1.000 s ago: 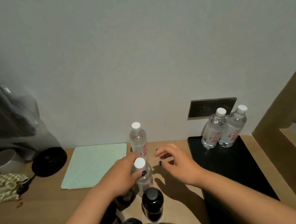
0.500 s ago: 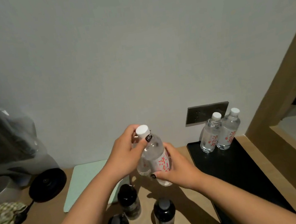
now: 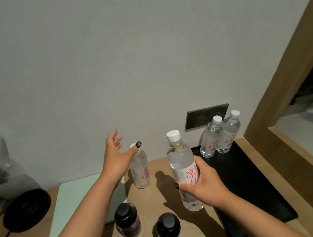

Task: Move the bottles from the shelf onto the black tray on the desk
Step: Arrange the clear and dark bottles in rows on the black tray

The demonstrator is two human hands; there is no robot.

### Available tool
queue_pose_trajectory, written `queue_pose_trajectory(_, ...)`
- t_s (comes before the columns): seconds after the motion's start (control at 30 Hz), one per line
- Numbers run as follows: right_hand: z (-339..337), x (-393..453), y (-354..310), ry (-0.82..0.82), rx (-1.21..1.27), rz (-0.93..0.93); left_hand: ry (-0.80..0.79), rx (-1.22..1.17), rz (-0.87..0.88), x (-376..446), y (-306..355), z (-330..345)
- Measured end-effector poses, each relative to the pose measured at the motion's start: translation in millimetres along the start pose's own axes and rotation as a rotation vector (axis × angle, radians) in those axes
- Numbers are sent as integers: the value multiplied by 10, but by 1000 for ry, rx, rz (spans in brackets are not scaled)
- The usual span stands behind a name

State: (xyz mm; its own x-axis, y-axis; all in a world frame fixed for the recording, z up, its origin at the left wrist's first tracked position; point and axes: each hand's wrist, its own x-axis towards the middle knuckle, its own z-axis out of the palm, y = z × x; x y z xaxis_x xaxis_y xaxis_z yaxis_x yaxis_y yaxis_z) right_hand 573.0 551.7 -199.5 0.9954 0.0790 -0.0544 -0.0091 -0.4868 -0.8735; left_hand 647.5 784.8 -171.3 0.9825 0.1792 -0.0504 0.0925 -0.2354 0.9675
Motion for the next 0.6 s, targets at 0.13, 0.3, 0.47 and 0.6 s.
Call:
queue_pose_trajectory(0.13, -98, -93, 135, 60, 13, 64, -81, 116, -49, 188, -206, 214)
queue_pose_trajectory(0.3, -231, -190, 223, 64, 16, 95, -27, 238, -98, 241, -304, 425)
queue_pose_trajectory(0.47, -355, -298, 313, 56, 20, 112, 56, 328, 76, 61, -481, 423)
queue_pose_trajectory(0.6, -500, -391, 431, 64, 18, 133, 124, 312, 75, -31, -508, 435)
